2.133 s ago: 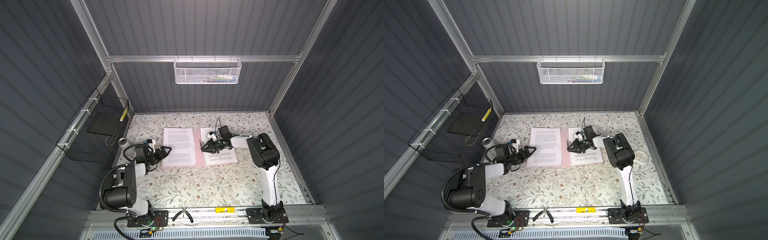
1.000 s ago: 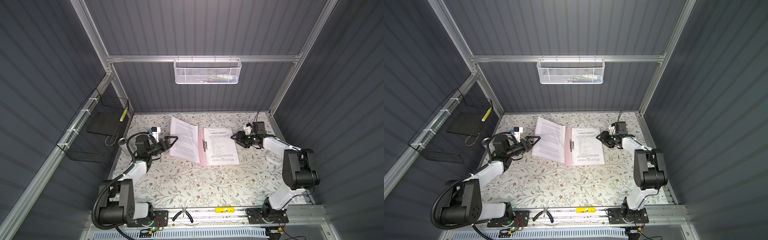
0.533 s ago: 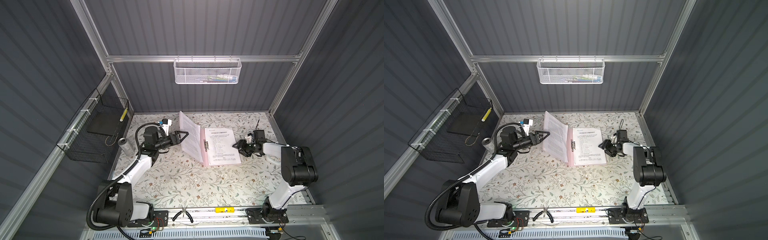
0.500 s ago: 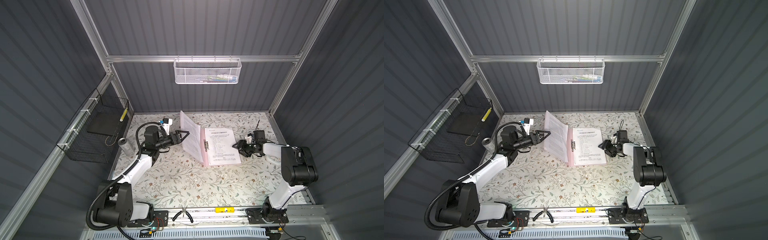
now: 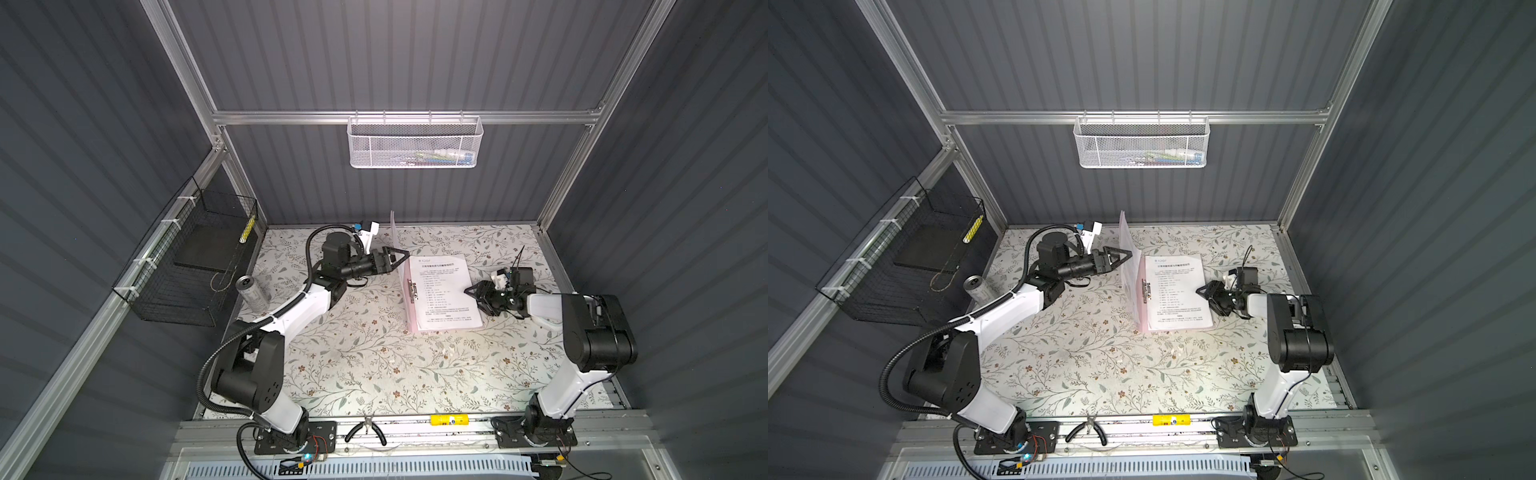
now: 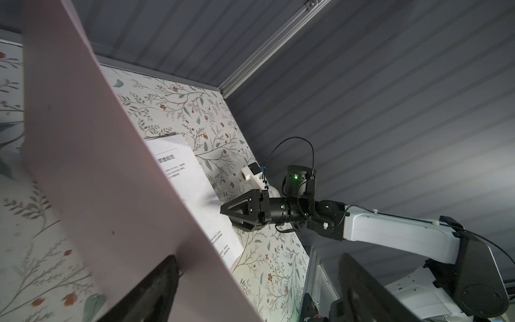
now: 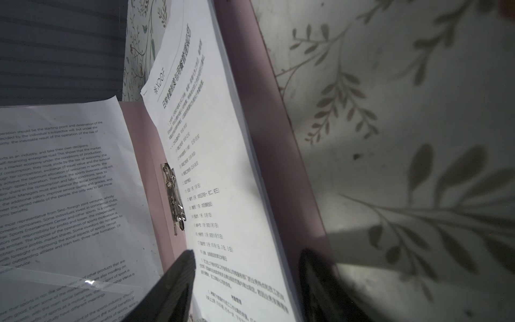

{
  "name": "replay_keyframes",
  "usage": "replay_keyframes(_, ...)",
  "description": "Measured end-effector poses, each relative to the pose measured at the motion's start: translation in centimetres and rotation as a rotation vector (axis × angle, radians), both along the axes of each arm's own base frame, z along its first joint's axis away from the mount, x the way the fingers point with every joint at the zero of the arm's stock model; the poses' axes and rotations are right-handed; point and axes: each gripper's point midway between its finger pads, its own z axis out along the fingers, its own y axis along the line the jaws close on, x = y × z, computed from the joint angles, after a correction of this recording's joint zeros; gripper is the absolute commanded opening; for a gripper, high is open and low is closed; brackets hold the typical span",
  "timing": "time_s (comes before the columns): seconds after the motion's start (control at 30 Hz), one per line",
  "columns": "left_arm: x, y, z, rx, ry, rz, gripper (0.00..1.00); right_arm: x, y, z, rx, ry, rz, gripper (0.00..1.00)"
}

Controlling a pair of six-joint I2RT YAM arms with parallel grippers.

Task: Put the files into the folder
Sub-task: 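Swing the pink cover over the sheets with the left gripper while the right gripper withdraws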

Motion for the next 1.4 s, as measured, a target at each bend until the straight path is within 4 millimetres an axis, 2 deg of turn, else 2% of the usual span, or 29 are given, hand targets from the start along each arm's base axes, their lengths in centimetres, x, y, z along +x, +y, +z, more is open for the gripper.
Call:
replay_keyframes(0.27,0.4,-7.6,-1.6,-0.009,0.01,-0.126,0.9,-0.1,-0.9,0.0,0.062,-0.01,-0.039,0.63)
replay_keyframes(0.47,1.0,-11.1,-4.7,0.004,0.046,-0.171,0.9,-1.4,-3.7,0.5,0.051,0.002,-0.148,0.63)
replay_keyframes(0.57,1.7,-12.1,-6.9,0.016,0.074,-0.171,0.9,-1.7,-4.7,2.0,0.02,-0.025,-0.191,0.64)
replay_keyframes(0.73,2.7,-12.1,-10.2,0.064,0.114,-0.13,0.95,-1.6,-6.2,5.7,-0.061,-0.117,-0.249,0.64)
replay_keyframes(0.83,3.1,-11.7,-11.4,0.11,0.116,-0.096,0.96,-1.5,-7.0,6.7,-0.098,-0.137,-0.275,0.64)
replay_keyframes(1.0,3.7,-11.2,-13.4,0.181,0.102,-0.061,0.96,-1.1,-7.8,7.0,-0.143,-0.13,-0.291,0.64)
replay_keyframes(1.27,3.4,-10.7,-19.1,0.282,0.142,-0.059,0.95,1.1,-8.3,8.6,-0.174,-0.155,-0.28,0.64)
replay_keyframes(1.4,3.5,-10.7,-19.1,0.289,0.116,-0.062,0.95,1.6,-8.3,7.0,-0.179,-0.116,-0.267,0.64)
